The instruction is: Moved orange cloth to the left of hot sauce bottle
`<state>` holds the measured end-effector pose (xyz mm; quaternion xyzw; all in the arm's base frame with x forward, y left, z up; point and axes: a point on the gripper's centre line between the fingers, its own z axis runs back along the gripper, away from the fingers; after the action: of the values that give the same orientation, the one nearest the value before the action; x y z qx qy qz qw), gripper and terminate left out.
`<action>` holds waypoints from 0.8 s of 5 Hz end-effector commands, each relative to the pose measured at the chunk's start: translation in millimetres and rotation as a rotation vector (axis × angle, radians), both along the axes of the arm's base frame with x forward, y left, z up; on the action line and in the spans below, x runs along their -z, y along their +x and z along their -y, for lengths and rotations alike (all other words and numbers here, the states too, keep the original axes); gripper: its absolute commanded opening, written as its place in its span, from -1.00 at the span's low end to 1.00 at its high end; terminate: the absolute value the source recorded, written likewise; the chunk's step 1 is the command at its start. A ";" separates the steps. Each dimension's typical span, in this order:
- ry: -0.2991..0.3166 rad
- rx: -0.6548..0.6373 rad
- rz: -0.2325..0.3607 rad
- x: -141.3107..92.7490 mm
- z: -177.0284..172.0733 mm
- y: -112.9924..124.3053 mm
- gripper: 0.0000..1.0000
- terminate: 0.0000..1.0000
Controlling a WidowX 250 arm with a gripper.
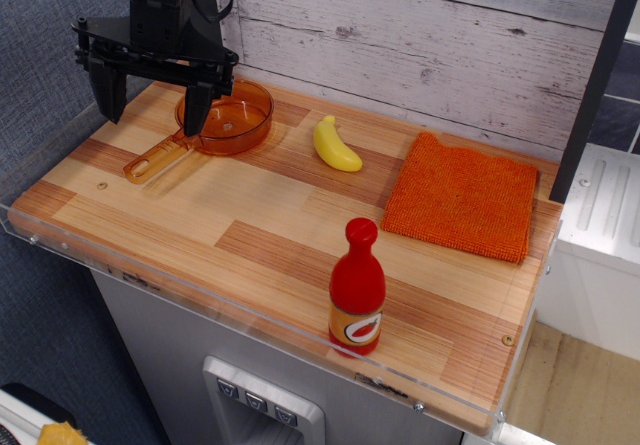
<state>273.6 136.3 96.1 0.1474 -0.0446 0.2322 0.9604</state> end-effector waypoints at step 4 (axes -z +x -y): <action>-0.039 0.180 0.116 6.9 99.1 46.8 1.00 -1.00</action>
<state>318.0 34.3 74.5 0.1103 -0.0877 0.1486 0.9788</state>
